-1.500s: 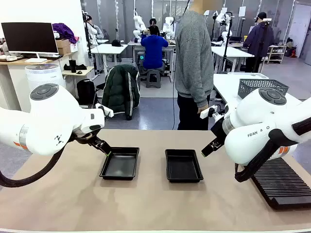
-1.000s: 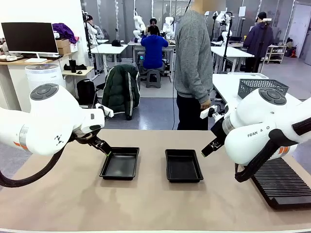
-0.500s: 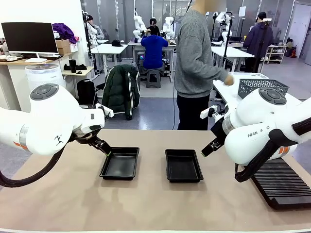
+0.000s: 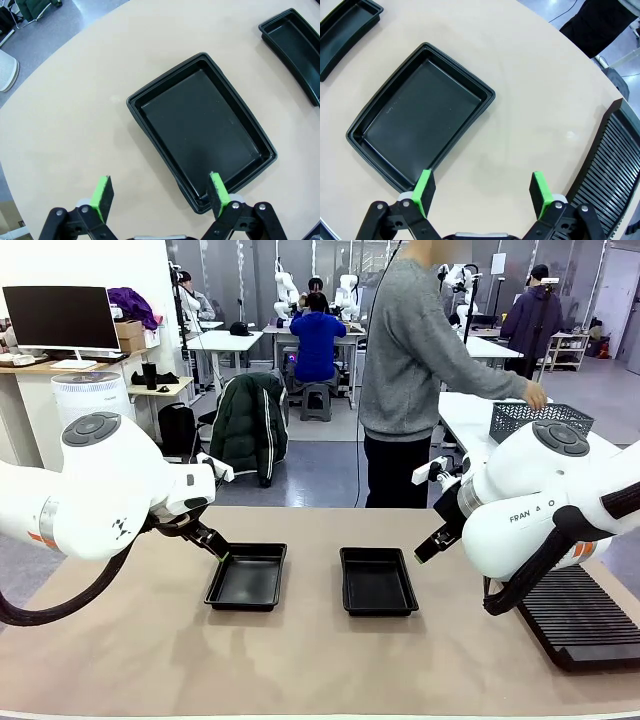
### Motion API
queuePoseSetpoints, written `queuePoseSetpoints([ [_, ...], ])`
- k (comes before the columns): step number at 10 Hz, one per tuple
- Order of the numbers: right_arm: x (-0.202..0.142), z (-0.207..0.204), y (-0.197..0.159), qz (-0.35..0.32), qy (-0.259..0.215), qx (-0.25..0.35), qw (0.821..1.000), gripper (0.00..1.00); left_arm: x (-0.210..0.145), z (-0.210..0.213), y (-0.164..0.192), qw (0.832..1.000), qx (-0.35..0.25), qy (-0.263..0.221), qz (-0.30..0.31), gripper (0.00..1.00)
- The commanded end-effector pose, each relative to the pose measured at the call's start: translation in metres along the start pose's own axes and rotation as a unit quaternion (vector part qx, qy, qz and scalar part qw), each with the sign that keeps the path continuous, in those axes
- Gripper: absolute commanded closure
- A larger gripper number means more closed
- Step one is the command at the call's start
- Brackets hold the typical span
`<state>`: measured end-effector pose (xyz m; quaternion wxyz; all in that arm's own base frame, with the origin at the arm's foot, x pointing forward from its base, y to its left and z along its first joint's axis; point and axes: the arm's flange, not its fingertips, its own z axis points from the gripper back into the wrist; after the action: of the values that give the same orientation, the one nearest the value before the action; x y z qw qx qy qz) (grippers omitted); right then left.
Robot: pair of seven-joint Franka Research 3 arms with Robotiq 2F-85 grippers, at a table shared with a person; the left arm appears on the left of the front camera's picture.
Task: Inspect and transfer BCBs to ESD trays.
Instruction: Pick up the Blank PCB from the PCB Rack and place it in the left ESD tray.
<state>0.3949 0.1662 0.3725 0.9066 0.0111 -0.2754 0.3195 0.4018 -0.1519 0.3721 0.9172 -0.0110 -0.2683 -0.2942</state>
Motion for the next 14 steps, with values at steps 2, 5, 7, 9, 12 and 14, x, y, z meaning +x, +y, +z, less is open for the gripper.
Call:
queuePoseSetpoints([
  [2, 0.0000, 0.0000, -0.0001, 0.000, 0.000, 0.000, 1.000, 0.00, -0.0001, 0.0000, 0.0002, 1.000, 0.000, 0.000, 0.000, 0.00],
  [5, 0.0000, 0.0000, -0.0001, 0.000, 0.000, 0.000, 1.000, 0.00, -0.0001, 0.0000, 0.0002, 1.000, 0.000, 0.000, 0.000, 0.00],
  [7, 0.0000, 0.0000, -0.0001, 0.000, 0.000, 0.000, 1.000, 0.00, -0.0001, 0.0000, 0.0002, 1.000, 0.000, 0.000, 0.000, 0.00],
  [9, 0.0000, 0.0000, -0.0001, 0.000, 0.000, 0.000, 1.000, 0.00, -0.0001, 0.0000, 0.0002, 1.000, 0.000, 0.000, 0.000, 0.00],
  [12, 0.0000, 0.0000, -0.0001, 0.000, 0.000, 0.000, 1.000, 0.00, -0.0001, 0.0000, 0.0002, 1.000, 0.000, 0.000, 0.000, 0.00],
  [14, 0.0000, 0.0000, -0.0001, 0.000, 0.000, 0.000, 1.000, 0.00, -0.0001, 0.0000, 0.0002, 1.000, 0.000, 0.000, 0.000, 0.00],
])
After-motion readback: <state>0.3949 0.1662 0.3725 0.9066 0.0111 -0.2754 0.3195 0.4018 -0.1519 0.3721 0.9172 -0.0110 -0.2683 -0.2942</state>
